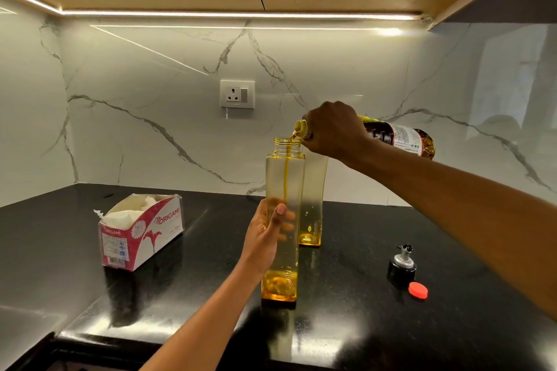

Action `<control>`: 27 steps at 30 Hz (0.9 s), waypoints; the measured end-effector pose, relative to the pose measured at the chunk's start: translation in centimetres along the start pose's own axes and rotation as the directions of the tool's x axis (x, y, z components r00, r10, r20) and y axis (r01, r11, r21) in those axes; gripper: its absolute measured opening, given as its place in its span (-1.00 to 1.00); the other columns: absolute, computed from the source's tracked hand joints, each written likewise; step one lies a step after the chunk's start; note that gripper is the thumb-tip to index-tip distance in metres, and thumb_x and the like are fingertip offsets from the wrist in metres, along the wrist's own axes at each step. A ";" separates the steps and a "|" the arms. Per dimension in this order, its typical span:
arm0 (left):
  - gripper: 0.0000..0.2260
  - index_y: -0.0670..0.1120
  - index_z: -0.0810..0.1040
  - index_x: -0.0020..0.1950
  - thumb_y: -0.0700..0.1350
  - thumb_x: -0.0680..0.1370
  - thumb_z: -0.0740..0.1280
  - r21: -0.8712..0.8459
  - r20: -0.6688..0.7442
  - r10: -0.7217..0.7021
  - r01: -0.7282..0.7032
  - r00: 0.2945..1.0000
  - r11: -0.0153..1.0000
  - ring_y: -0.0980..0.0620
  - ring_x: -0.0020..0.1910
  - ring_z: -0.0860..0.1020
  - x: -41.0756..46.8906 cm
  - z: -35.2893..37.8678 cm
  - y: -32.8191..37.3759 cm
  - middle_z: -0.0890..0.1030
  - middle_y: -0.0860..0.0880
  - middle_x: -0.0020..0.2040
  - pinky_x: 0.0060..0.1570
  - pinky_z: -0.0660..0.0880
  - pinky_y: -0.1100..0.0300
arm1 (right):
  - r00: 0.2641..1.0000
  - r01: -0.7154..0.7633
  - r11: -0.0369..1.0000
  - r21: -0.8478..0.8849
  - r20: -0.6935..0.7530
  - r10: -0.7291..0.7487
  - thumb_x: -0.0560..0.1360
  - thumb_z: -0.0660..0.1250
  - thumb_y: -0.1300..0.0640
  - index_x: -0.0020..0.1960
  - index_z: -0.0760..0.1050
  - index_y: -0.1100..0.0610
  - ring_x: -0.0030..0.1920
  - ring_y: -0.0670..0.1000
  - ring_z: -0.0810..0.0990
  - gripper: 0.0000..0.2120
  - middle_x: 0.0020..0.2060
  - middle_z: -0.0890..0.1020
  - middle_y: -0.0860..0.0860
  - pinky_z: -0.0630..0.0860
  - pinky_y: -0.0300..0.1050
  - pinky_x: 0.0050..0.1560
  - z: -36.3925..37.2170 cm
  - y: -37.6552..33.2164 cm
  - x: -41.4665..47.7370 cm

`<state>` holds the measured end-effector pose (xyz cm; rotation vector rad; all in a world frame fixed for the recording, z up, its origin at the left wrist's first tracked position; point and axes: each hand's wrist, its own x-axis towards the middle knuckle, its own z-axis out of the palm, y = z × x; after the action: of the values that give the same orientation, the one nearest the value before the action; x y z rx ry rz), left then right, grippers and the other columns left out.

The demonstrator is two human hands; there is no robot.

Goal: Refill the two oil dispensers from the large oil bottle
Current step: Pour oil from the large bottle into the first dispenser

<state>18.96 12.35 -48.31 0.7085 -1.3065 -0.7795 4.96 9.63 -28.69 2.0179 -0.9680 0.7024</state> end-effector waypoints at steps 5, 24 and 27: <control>-0.20 -0.08 0.45 0.12 0.51 0.17 0.37 -0.009 0.002 -0.005 0.005 1.000 1.000 0.15 -0.26 0.59 0.0 0.0 -0.1 0.63 0.07 -0.20 -0.27 0.53 0.30 | 1.000 0.022 1.000 -0.009 -0.008 -0.022 0.53 0.22 -0.03 -0.15 0.56 0.19 -0.24 0.11 0.62 -0.69 -0.27 0.64 0.10 0.34 -0.18 -0.25 0.1 0.1 0.1; -0.20 -0.09 0.45 0.12 0.50 0.17 0.39 -0.020 0.023 -0.009 0.009 1.000 1.000 0.16 -0.27 0.59 0.1 -0.1 -0.1 0.63 0.09 -0.22 -0.28 0.53 0.32 | 0.997 0.058 0.998 -0.030 -0.056 -0.059 0.52 0.22 -0.07 -0.16 0.56 0.16 -0.27 0.08 0.61 -0.68 -0.26 0.65 0.07 0.30 -0.20 -0.27 0.7 0.5 0.3; -0.20 -0.09 0.45 0.11 0.50 0.16 0.40 -0.022 0.020 -0.008 0.008 1.000 1.000 0.15 -0.27 0.59 0.1 -0.1 -0.2 0.63 0.07 -0.22 -0.29 0.52 0.31 | 0.997 0.056 0.998 -0.031 -0.051 -0.058 0.52 0.22 -0.06 -0.17 0.56 0.16 -0.28 0.07 0.60 -0.69 -0.26 0.65 0.07 0.30 -0.20 -0.27 0.8 0.5 0.3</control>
<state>19.07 12.17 -48.39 0.6901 -1.3114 -0.8079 4.83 8.64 -28.67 1.9842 -0.8828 0.7020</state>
